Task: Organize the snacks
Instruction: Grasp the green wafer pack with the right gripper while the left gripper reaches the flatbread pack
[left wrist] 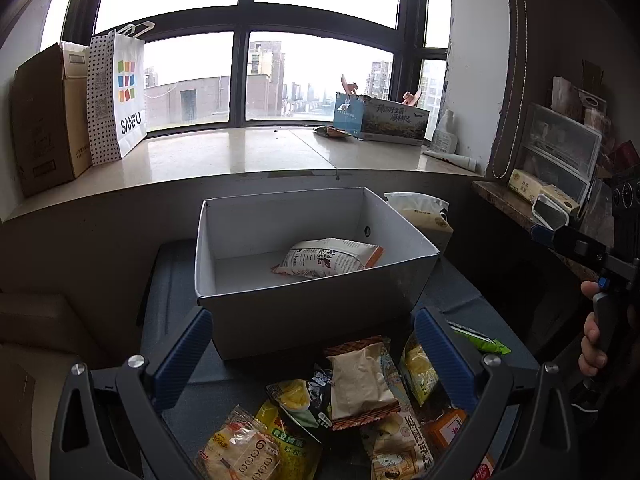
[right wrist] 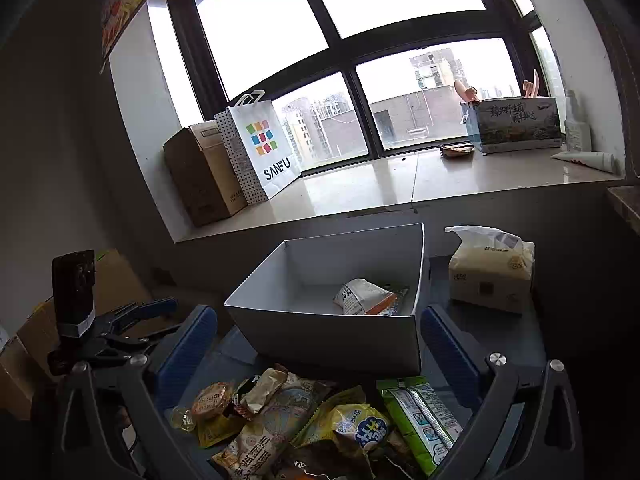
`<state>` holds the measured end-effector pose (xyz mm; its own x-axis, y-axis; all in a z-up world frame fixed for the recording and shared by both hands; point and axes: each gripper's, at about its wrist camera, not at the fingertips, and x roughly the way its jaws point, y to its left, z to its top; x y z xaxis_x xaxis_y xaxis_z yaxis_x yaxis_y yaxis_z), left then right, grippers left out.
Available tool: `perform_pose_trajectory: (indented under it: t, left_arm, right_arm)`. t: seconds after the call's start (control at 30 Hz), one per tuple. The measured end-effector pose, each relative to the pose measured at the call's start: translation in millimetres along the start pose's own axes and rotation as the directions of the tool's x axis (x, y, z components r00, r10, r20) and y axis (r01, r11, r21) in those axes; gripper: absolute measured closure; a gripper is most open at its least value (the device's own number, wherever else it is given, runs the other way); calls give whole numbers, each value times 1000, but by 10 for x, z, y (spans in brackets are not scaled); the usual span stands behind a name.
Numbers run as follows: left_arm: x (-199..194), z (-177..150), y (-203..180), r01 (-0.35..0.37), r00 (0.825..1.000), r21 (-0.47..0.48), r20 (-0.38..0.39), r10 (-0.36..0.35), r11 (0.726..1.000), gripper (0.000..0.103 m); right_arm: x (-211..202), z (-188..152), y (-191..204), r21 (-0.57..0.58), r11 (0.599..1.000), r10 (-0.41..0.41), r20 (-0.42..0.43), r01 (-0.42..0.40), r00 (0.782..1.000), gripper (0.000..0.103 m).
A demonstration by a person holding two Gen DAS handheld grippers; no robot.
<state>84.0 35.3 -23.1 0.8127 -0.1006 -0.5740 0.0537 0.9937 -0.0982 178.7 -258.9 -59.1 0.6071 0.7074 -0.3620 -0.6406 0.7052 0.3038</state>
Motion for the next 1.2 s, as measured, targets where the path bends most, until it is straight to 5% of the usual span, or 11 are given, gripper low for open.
perform_pose_trajectory:
  t: [0.27,0.63,0.93,1.2]
  left_arm:
    - [-316,-472,77,-25,999,-98,-23,23,995,0]
    - [-392,-531,44,-1,999,-108,-43,-4,994,0]
    - [-346,-576,45,6,998,-110,-69,-14,994,0]
    - [-373,-644,25,8,997,-82,-76,-14,997,0]
  right_arm:
    - [-537,-629,-204,-8,984,-180,-46,179,983,0]
    - [-553,-872,-255,-8,986,-167,-108,167,980,0]
    - [-3,-791,-623,54,995,-72,-203,84,976,0]
    - [888,-768,-1198,128,991,10,-411,47,912,0]
